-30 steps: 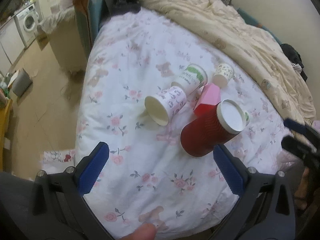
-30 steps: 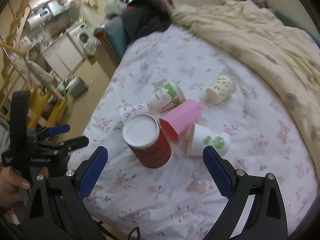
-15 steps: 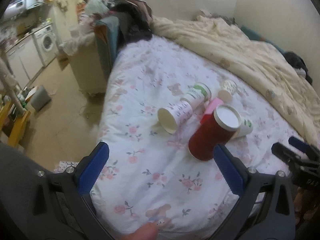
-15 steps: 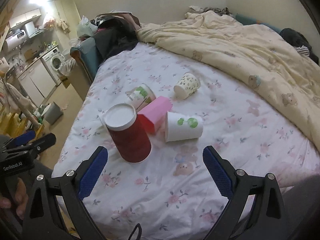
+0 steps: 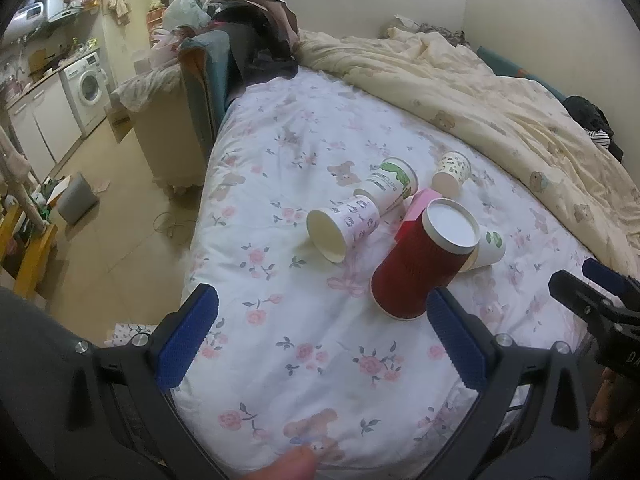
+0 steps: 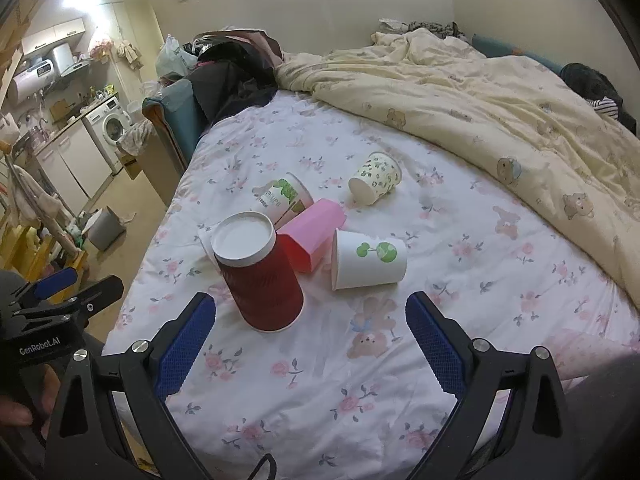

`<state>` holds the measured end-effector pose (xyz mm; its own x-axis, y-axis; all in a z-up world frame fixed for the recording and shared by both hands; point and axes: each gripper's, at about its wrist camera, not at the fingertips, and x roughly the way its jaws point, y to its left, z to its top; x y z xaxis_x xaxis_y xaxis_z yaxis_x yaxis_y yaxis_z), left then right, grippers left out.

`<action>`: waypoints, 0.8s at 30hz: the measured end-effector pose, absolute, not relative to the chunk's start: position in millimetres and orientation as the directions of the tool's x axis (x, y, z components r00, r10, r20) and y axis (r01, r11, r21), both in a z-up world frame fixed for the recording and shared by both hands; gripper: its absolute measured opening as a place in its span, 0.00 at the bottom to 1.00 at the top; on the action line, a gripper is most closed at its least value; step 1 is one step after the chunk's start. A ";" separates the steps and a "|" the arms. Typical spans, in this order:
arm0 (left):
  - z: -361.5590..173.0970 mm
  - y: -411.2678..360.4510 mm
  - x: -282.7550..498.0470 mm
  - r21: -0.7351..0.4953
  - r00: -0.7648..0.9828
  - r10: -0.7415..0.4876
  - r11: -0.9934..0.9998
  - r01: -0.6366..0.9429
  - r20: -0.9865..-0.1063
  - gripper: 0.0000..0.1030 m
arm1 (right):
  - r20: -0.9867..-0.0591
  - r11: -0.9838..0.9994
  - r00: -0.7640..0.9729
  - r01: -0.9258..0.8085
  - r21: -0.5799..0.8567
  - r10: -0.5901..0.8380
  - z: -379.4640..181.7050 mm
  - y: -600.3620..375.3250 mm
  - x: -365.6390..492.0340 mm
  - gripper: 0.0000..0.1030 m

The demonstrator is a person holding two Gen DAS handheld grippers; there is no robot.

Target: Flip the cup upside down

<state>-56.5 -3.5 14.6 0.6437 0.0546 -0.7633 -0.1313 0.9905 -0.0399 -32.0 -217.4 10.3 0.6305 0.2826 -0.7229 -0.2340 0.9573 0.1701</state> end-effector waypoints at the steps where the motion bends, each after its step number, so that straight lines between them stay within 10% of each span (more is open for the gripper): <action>1: 14.1 -4.3 -56.6 -0.040 0.642 0.053 0.991 -0.129 -0.765 1.00 | -0.724 0.957 0.629 -0.234 0.170 0.283 10.0 -217.3 -31.6 0.96; 24: 12.3 -5.8 -54.1 -0.056 0.633 0.033 0.991 -0.121 -0.773 1.00 | -0.731 0.955 0.616 -0.227 0.194 0.294 6.9 -219.2 -30.7 0.96</action>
<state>-54.1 -5.8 12.3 0.6333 0.0333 -0.7732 -0.1210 0.9910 -0.0565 -30.7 -219.2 6.9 0.6160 0.2944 -0.7307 -0.2266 0.9546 0.1936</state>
